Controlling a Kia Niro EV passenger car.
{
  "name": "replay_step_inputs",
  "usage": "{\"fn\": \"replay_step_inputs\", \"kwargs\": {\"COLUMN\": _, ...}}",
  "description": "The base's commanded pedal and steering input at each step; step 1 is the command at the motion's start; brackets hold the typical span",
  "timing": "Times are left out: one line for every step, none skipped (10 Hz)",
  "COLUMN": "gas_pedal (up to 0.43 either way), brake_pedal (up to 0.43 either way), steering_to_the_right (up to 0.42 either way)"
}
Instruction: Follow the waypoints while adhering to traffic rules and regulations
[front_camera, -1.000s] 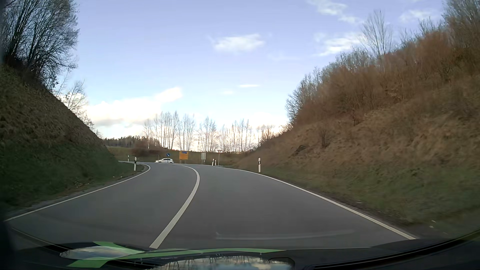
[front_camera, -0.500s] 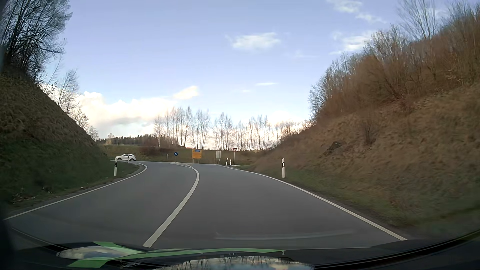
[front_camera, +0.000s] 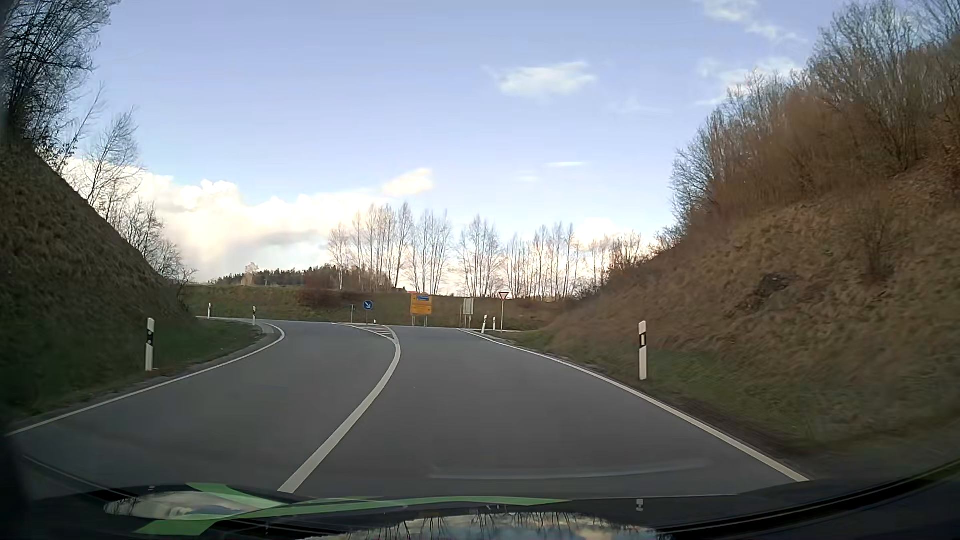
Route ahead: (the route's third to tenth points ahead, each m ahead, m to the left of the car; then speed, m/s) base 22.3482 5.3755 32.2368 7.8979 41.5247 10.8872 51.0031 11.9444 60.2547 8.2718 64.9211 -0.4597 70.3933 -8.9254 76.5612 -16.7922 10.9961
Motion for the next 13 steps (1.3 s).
{"fn": "replay_step_inputs", "kwargs": {"gas_pedal": 0.000, "brake_pedal": 0.000, "steering_to_the_right": -0.047}}
{"fn": "replay_step_inputs", "kwargs": {"gas_pedal": 0.000, "brake_pedal": 0.000, "steering_to_the_right": -0.046}}
{"fn": "replay_step_inputs", "kwargs": {"gas_pedal": 0.000, "brake_pedal": 0.000, "steering_to_the_right": -0.046}}
{"fn": "replay_step_inputs", "kwargs": {"gas_pedal": 0.000, "brake_pedal": 0.006, "steering_to_the_right": -0.047}}
{"fn": "replay_step_inputs", "kwargs": {"gas_pedal": 0.000, "brake_pedal": 0.030, "steering_to_the_right": -0.048}}
{"fn": "replay_step_inputs", "kwargs": {"gas_pedal": 0.000, "brake_pedal": 0.049, "steering_to_the_right": -0.048}}
{"fn": "replay_step_inputs", "kwargs": {"gas_pedal": 0.000, "brake_pedal": 0.067, "steering_to_the_right": -0.048}}
{"fn": "replay_step_inputs", "kwargs": {"gas_pedal": 0.000, "brake_pedal": 0.079, "steering_to_the_right": -0.048}}
{"fn": "replay_step_inputs", "kwargs": {"gas_pedal": 0.000, "brake_pedal": 0.085, "steering_to_the_right": -0.048}}
{"fn": "replay_step_inputs", "kwargs": {"gas_pedal": 0.000, "brake_pedal": 0.091, "steering_to_the_right": -0.048}}
{"fn": "replay_step_inputs", "kwargs": {"gas_pedal": 0.000, "brake_pedal": 0.104, "steering_to_the_right": -0.046}}
{"fn": "replay_step_inputs", "kwargs": {"gas_pedal": 0.000, "brake_pedal": 0.110, "steering_to_the_right": -0.040}}
{"fn": "replay_step_inputs", "kwargs": {"gas_pedal": 0.000, "brake_pedal": 0.116, "steering_to_the_right": -0.035}}
